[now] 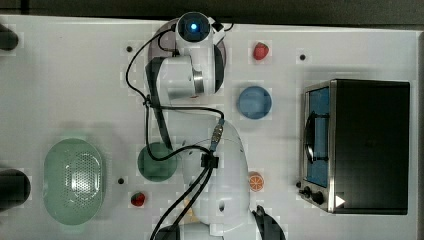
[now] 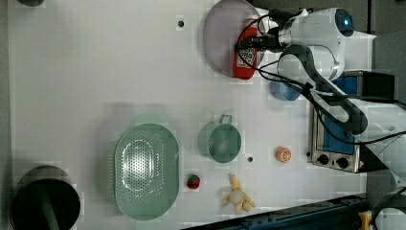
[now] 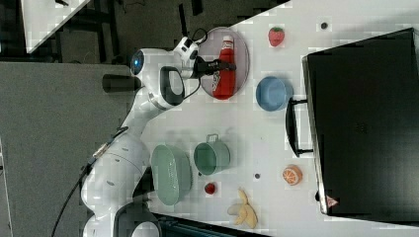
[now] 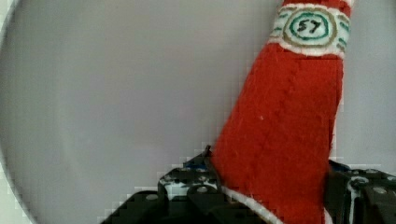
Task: Pick ketchup from plate and place it on table.
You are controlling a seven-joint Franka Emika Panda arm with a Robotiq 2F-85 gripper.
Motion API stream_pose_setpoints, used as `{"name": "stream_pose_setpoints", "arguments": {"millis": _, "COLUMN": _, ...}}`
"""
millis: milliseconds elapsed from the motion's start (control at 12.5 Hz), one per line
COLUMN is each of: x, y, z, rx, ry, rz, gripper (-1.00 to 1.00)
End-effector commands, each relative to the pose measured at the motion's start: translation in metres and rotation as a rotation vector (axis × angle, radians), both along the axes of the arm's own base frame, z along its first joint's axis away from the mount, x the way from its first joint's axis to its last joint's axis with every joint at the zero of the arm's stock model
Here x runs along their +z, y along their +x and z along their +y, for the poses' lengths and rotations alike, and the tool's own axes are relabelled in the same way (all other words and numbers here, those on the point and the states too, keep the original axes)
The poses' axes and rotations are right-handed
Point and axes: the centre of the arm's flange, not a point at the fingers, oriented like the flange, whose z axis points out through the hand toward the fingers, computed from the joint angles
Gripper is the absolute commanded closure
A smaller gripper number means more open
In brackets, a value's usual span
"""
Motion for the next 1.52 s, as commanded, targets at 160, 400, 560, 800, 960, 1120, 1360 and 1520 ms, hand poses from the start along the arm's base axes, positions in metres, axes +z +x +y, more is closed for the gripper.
{"name": "stream_pose_setpoints", "arguments": {"millis": 160, "x": 0.041, "y": 0.014, "z": -0.003, "rx": 0.032, "ry": 0.001, "rz": -0.052, "gripper": -0.15}}
{"name": "stream_pose_setpoints", "arguments": {"millis": 400, "x": 0.107, "y": 0.014, "z": -0.010, "rx": -0.008, "ry": -0.002, "rz": -0.030, "gripper": -0.15}}
{"name": "stream_pose_setpoints", "arguments": {"millis": 560, "x": 0.154, "y": 0.006, "z": -0.019, "rx": -0.041, "ry": 0.015, "rz": 0.011, "gripper": -0.15}}
{"name": "stream_pose_setpoints", "arguments": {"millis": 800, "x": 0.219, "y": -0.006, "z": -0.044, "rx": -0.082, "ry": 0.004, "rz": -0.012, "gripper": -0.15}}
{"name": "stream_pose_setpoints", "arguments": {"millis": 960, "x": 0.248, "y": -0.025, "z": -0.064, "rx": -0.116, "ry": -0.012, "rz": -0.004, "gripper": -0.15}}
{"name": "stream_pose_setpoints", "arguments": {"millis": 1120, "x": 0.269, "y": -0.047, "z": -0.079, "rx": -0.141, "ry": -0.023, "rz": 0.002, "gripper": -0.15}}
{"name": "stream_pose_setpoints", "arguments": {"millis": 1360, "x": 0.270, "y": -0.089, "z": -0.093, "rx": -0.164, "ry": -0.040, "rz": 0.043, "gripper": -0.15}}
{"name": "stream_pose_setpoints", "arguments": {"millis": 1520, "x": 0.253, "y": -0.118, "z": -0.100, "rx": -0.177, "ry": -0.050, "rz": 0.097, "gripper": -0.15}}
